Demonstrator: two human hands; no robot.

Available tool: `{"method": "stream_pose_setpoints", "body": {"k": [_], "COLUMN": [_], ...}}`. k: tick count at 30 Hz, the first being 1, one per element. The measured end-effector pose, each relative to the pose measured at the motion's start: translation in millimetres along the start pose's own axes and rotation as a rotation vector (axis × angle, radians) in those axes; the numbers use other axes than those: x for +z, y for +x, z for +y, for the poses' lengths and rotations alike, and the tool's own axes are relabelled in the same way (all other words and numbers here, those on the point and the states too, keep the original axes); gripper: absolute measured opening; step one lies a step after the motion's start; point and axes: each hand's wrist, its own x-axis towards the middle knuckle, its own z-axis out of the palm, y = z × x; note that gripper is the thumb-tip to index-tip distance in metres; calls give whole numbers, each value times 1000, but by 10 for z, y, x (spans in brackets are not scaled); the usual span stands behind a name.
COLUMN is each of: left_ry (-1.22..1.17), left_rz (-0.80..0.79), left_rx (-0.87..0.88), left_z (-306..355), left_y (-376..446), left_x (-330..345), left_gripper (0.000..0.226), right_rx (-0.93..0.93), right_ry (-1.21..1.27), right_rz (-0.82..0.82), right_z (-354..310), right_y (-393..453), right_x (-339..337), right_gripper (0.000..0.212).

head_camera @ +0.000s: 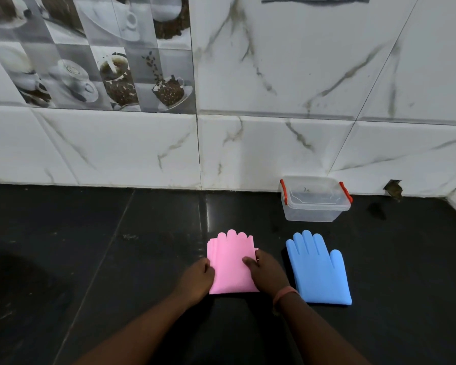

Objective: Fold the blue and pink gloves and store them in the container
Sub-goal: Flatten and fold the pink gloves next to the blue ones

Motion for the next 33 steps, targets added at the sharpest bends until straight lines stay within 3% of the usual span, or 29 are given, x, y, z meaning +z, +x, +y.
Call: {"method": "stream_pose_setpoints", "body": {"k": [5,14,17,20,23,25,28,31,33], "left_ry": [184,71,90,93,-44,-134,-404,-745,-841], "left_rz": [146,162,215,313,337,297,217,67,-49], "left_rx": [29,-138,-229,-258,-198,-177,-256,-377,-375], "left_z": [172,152,144,139,156,213,314,333,302], "left_y": [8,176,154,151,219,276,335,350,352], "left_x": [0,88,106,119,100,93,82,21,-62], "left_gripper": [39,43,50,35,26,28,26,26,24], "right_rx": [40,20,78,188,157,172,261,314,315], "right_ry": [-11,-39,-132,-108,-156,-64,156,199,203], "right_rz": [11,175,178,228,257,234,112,-22,-106], "right_z": [9,5,-41,-122,-136,-153,-217,-232,-234], "right_y": [59,45,42,18,31,59,157,260,293], "right_x": [44,90,120,158,178,162,102,-62,-216], "right_gripper": [31,46,41,52,59,58,49,46,48]}}
